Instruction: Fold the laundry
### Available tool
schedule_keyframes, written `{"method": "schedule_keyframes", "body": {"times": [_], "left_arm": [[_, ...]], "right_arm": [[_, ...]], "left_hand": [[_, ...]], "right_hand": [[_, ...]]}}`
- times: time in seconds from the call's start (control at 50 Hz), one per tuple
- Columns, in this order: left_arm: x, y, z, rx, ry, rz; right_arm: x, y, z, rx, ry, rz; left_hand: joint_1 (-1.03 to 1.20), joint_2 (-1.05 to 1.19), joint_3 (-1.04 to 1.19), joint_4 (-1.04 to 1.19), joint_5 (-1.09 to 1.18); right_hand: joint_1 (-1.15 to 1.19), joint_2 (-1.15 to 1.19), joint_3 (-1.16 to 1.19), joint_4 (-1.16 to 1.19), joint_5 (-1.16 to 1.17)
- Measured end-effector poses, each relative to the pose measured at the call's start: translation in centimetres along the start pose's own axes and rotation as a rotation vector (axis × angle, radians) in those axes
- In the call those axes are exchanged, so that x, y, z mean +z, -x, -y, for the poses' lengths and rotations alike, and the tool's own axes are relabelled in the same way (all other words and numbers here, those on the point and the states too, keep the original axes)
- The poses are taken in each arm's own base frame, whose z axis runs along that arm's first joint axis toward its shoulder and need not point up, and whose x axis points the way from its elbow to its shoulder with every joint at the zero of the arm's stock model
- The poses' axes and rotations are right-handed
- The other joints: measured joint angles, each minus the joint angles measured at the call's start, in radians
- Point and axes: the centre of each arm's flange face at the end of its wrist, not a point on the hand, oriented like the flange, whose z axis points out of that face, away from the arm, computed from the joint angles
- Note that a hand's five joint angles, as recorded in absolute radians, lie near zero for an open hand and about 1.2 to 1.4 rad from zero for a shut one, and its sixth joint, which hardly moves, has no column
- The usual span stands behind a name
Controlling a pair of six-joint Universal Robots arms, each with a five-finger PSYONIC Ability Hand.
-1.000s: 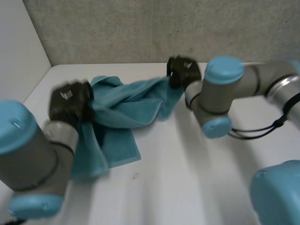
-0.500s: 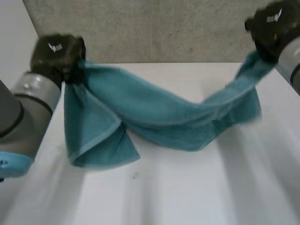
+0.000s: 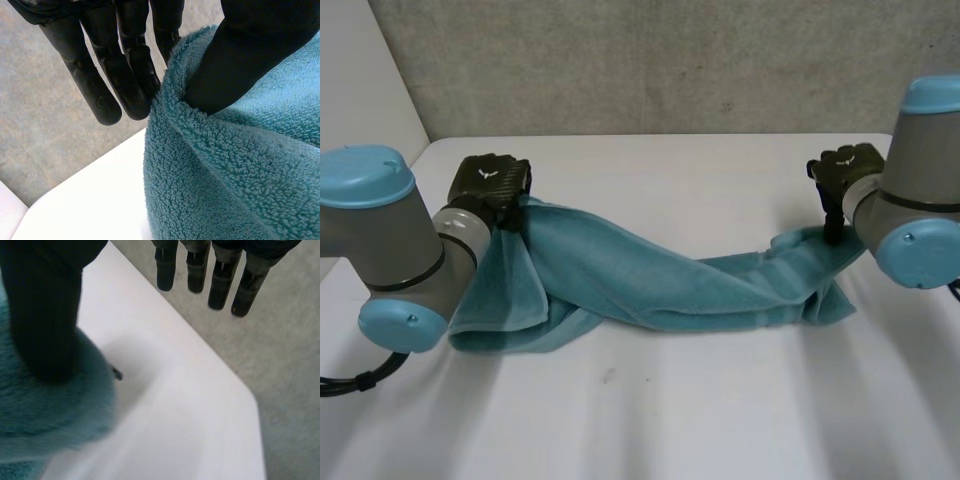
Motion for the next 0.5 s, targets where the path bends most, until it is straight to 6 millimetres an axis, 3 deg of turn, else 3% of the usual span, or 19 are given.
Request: {"method": "schedule_keyframes", "body": {"times": [0.1, 0.22, 0.3, 0.42, 0.5], "left_arm": [[0.2, 0.2, -0.9, -0.004, 0.021, 0.0], [-0.7, 0.3, -0.9, -0.008, 0.035, 0.0], [-1.8, 0.6, -0.6, -0.011, 0.038, 0.006], [-2.5, 1.0, -0.3, -0.012, 0.037, 0.016], [-2.5, 1.2, -0.3, -0.012, 0.039, 0.023]], "right_arm": [[0.3, -0.2, -0.2, 0.109, 0.011, 0.003], [-3.1, -1.8, 1.8, 0.173, -0.067, 0.071], [-6.6, -2.0, 2.4, 0.164, -0.127, 0.188], [-9.5, -1.0, 1.5, 0.061, -0.156, 0.293], [-9.9, -0.4, 0.5, -0.034, -0.163, 0.307]], "left_hand": [[0.0, 0.0, 0.0, 0.0, 0.0], [0.0, -0.001, -0.001, -0.001, 0.0], [0.0, -0.002, -0.003, -0.002, 0.0], [0.0, -0.002, -0.003, -0.005, 0.0], [0.0, -0.002, -0.003, -0.007, 0.0]], "right_hand": [[-0.007, -0.036, -0.043, -0.03, -0.034], [-0.007, -0.036, -0.043, -0.03, -0.034], [-0.007, -0.036, -0.043, -0.03, -0.034], [-0.007, -0.036, -0.043, -0.03, -0.034], [-0.007, -0.036, -0.043, -0.03, -0.034]]}}
